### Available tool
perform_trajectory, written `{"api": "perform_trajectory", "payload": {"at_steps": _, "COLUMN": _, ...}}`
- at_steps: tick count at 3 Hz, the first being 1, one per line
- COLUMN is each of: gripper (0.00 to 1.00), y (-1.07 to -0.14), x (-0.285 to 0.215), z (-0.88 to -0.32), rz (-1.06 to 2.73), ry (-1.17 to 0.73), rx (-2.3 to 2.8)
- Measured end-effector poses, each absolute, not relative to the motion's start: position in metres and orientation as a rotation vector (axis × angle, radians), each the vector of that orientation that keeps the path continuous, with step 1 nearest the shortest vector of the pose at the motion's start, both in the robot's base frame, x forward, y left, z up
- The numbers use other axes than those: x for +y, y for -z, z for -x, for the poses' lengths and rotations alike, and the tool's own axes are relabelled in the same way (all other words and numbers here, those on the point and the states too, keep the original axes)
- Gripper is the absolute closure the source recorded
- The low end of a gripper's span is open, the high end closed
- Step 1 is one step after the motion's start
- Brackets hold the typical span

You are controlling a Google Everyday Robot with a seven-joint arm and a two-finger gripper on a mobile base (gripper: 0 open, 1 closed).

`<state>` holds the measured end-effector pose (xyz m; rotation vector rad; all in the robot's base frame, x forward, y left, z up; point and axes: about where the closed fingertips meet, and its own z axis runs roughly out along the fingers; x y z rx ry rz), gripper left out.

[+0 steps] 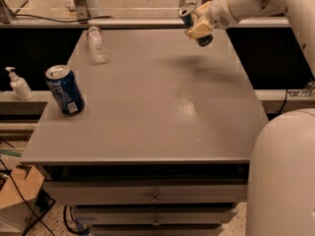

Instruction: Knock redbull can over

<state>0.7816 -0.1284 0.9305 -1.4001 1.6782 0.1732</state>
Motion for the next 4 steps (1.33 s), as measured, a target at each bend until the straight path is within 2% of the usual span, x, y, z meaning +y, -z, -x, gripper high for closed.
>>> {"api": "perform_trajectory", "payload": {"at_steps": 2, "gripper": 0.13, "y": -0.885, "x": -0.104, "z": -0.729, "rz": 1.729, "ry": -0.377, "rx": 1.731}}
{"api": "perform_trajectory", "payload": {"at_steps": 3, "gripper": 0.00, "y": -0.868, "x": -0.106, "z": -0.704, "rz": 1.817, "ry": -0.471, "rx": 1.772}}
{"api": "perform_trajectory", "payload": {"at_steps": 4, "gripper": 0.00, "y": -0.864, "x": -0.107, "z": -0.694, "rz": 1.808, "ry": -0.534, "rx": 1.783}}
